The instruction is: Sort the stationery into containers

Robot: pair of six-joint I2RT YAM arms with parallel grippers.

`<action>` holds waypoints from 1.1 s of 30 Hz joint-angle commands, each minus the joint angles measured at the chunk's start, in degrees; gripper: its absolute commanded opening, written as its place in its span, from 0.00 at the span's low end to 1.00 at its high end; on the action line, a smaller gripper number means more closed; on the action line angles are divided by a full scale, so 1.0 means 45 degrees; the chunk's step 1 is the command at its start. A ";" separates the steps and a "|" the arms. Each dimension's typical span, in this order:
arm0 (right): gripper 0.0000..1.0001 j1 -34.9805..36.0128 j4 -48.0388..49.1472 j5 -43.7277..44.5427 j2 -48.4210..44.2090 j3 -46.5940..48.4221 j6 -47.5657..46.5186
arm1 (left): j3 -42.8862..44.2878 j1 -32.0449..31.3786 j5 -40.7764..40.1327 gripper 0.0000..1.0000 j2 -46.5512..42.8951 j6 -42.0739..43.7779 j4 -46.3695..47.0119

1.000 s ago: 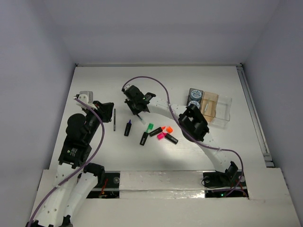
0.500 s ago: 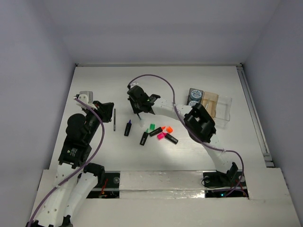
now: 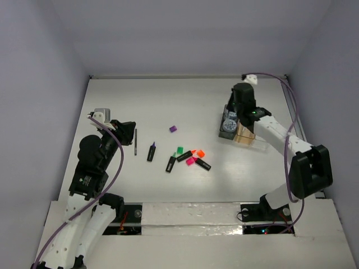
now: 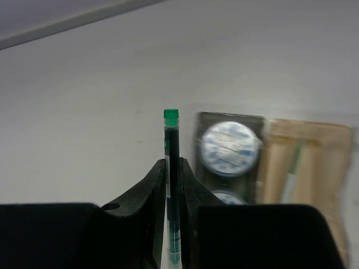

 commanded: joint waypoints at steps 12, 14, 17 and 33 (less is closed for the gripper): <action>0.00 -0.4024 0.0361 -0.0156 -0.0602 -0.2586 0.0167 | 0.0382 0.0199 0.0623 0.13 0.1366 -0.0029 0.0421; 0.00 -0.4142 0.0380 0.0117 -0.0484 -0.2684 0.0167 | 0.0401 0.0199 0.0624 0.13 0.1697 -0.0029 0.0324; 0.00 -0.4259 0.0419 -0.0154 -0.0212 -0.2665 0.0128 | 0.0460 0.0316 0.0624 0.13 0.2165 -0.0048 0.0265; 0.62 -0.4259 0.0478 -0.1755 -0.1068 -0.2918 0.0537 | 0.0811 0.0316 -0.0196 0.27 0.5192 0.0303 -0.0614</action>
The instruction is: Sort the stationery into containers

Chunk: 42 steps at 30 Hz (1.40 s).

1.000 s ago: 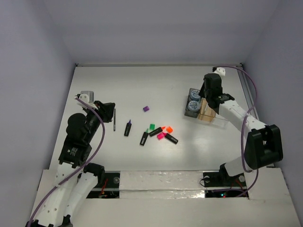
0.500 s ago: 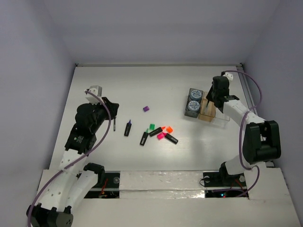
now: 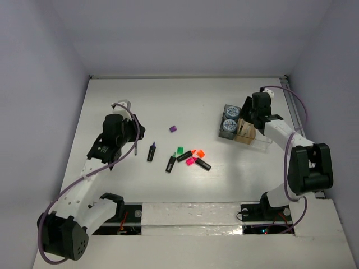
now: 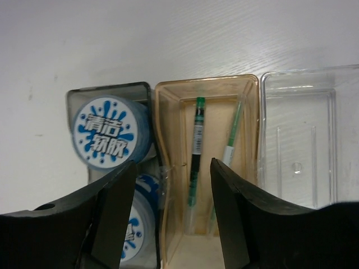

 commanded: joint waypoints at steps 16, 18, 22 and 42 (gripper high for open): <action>0.12 0.2031 0.2251 -0.5352 -0.6424 -0.3103 0.1072 | 0.1339 0.0316 -0.2504 0.24 0.4468 0.0284 -0.1008; 0.20 0.2187 0.2270 -0.5507 -0.6543 -0.3260 0.1013 | 0.1417 0.0454 -0.2856 0.27 0.4895 0.0361 -0.1086; 0.25 0.2189 0.2580 -0.6210 -0.6660 -0.3339 0.1149 | 0.2157 0.0454 -0.3032 0.32 0.6107 0.0479 -0.1496; 0.26 0.2306 0.2484 -0.6739 -0.7481 -0.3456 0.1384 | 0.3039 0.0942 -0.3267 0.35 0.9252 0.1358 -0.1184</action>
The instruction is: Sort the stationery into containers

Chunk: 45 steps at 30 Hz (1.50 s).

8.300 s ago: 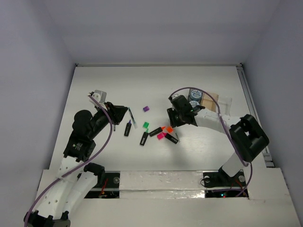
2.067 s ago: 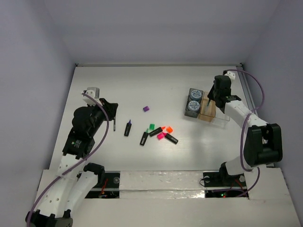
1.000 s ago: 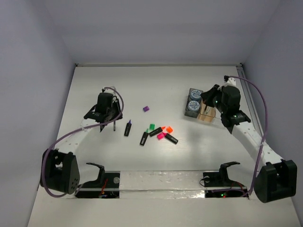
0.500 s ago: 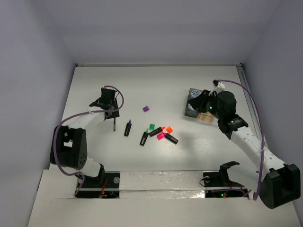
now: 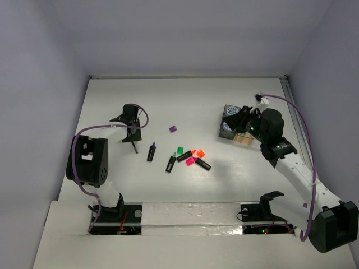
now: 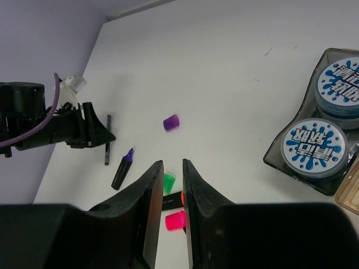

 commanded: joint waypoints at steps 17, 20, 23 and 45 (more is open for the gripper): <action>0.27 0.0111 -0.0024 0.0199 -0.0736 -0.0026 -0.0205 | 0.0904 0.0024 -0.0483 0.00 -0.0645 0.0008 -0.0604; 0.27 0.0111 -0.0258 0.0569 -0.1106 -0.0007 -0.0322 | 0.1700 -0.0462 0.0334 0.00 -0.2052 -0.0499 -0.0720; 0.31 0.0111 -0.1209 0.1524 -0.1458 0.0362 -0.0615 | 0.3085 -0.2605 0.0475 0.00 -0.2640 -0.1491 -0.0780; 0.64 0.0111 -0.5045 0.5259 -0.6655 0.2826 -0.0869 | 1.6136 -0.9292 0.3853 0.00 0.8623 -0.5109 0.3790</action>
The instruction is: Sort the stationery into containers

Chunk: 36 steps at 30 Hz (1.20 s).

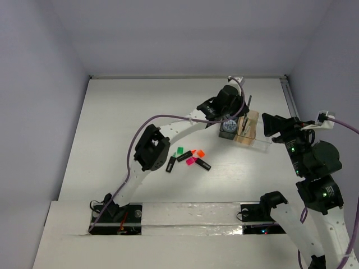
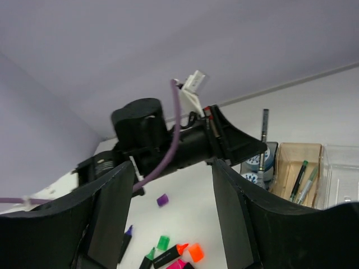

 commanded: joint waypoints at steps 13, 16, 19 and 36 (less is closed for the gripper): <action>0.64 0.0111 -0.0118 -0.0403 0.0102 -0.0124 -0.0189 | 0.1930 -0.0474 0.0555 0.00 0.2051 -0.1266 0.1749; 0.64 0.0111 -0.0118 -0.0481 0.0141 -0.0163 -0.0228 | 0.1794 -0.0474 0.0321 0.09 0.2168 -0.1383 0.1710; 0.65 0.0111 -0.0118 -0.0520 0.0141 -0.0222 -0.0267 | 0.1774 -0.0474 0.0164 0.20 0.2266 -0.1383 0.1749; 0.17 0.0111 -0.0294 -0.0929 0.0277 -0.0573 -0.0833 | -0.1014 -0.0474 -0.1689 0.34 -0.2176 0.1056 0.2022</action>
